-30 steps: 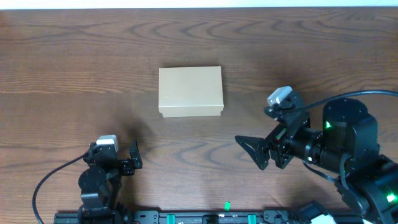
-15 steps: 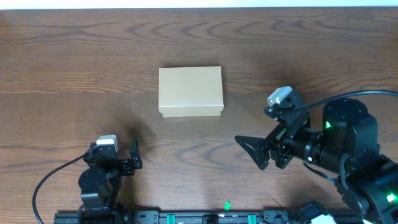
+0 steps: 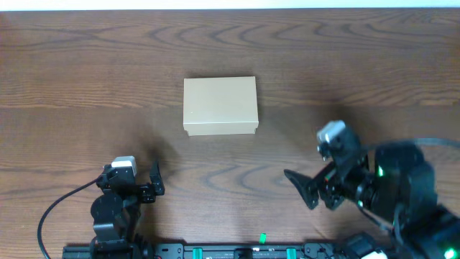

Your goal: Pack container

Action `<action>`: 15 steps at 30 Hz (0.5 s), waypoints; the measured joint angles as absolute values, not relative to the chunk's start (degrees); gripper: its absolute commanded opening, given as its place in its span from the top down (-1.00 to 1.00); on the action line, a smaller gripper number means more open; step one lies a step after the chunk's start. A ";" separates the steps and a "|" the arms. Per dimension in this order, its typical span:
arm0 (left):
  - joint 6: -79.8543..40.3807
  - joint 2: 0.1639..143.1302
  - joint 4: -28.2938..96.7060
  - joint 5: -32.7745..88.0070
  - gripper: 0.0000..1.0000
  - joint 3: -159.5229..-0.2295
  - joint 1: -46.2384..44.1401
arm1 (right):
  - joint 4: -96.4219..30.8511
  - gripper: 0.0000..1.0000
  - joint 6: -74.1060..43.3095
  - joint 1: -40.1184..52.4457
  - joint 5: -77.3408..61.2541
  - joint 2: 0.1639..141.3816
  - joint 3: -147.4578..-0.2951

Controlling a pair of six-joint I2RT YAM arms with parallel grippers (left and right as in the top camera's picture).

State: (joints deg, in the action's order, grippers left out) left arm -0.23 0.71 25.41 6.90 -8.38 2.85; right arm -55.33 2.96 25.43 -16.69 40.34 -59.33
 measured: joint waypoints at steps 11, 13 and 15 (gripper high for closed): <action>-0.23 0.62 25.43 7.09 -0.91 -8.36 2.85 | -44.27 -0.99 4.05 25.43 -15.84 12.25 -25.17; -0.23 0.62 25.43 7.07 -0.90 -8.36 2.85 | -43.48 -0.99 4.05 25.43 -15.70 9.21 -21.78; -0.23 0.62 25.45 7.07 -0.90 -8.36 2.85 | -42.54 -0.99 4.05 25.43 -15.62 6.42 -18.35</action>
